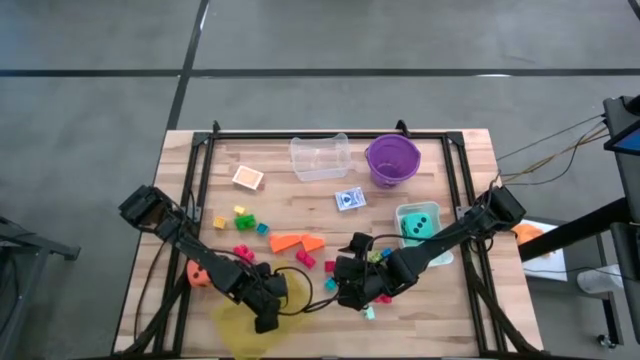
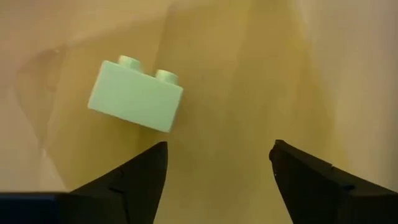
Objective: Pick & Place Toys
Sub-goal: Put the light green game piece into the yellow bin, then put the green game piece into the yellow bin
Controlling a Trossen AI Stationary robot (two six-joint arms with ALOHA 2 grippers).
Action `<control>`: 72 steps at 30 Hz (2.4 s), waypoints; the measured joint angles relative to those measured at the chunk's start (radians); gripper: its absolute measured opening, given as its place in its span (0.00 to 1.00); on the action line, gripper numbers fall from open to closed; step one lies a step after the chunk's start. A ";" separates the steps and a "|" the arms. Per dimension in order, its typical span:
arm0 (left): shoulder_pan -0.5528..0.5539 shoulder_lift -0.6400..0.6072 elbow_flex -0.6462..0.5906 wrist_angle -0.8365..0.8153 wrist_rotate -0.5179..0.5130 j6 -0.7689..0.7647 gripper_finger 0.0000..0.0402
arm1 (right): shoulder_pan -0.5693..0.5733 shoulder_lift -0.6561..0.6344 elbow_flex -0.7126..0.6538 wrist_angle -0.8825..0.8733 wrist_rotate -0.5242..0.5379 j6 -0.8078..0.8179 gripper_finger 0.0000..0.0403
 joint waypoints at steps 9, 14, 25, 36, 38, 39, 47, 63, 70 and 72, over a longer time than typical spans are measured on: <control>-0.010 -0.001 0.028 -0.012 0.078 0.033 0.66 | 0.000 0.000 0.000 -0.001 0.000 0.000 0.90; -0.019 -0.007 0.063 -0.068 0.089 0.033 0.48 | 0.000 0.000 0.000 -0.001 0.000 0.000 0.90; -0.023 -0.032 0.065 -0.130 0.163 -0.010 0.03 | 0.000 0.000 0.000 -0.001 -0.002 0.000 0.90; -0.085 -0.056 0.065 -0.255 0.452 -0.063 0.01 | 0.001 0.000 -0.001 0.000 -0.005 0.000 0.90; -0.106 -0.056 0.064 -0.350 0.456 -0.088 0.01 | 0.001 0.000 -0.001 -0.001 -0.005 0.000 0.90; -0.115 -0.056 0.063 -0.387 0.455 -0.100 0.01 | 0.001 0.000 -0.001 0.000 -0.005 0.000 0.90; -0.134 -0.056 0.064 -0.452 0.441 -0.122 0.01 | 0.002 0.000 -0.001 0.002 -0.005 0.000 0.90; -0.134 -0.056 0.064 -0.774 0.445 -0.113 0.01 | 0.002 0.000 -0.001 0.003 -0.005 0.000 0.90; -0.134 -0.062 0.098 -0.775 0.383 -0.099 0.01 | 0.002 0.000 -0.001 0.005 -0.005 0.000 0.90; -0.134 -0.080 0.129 -0.763 0.327 -0.097 0.01 | 0.002 0.000 -0.001 0.006 -0.005 0.000 0.90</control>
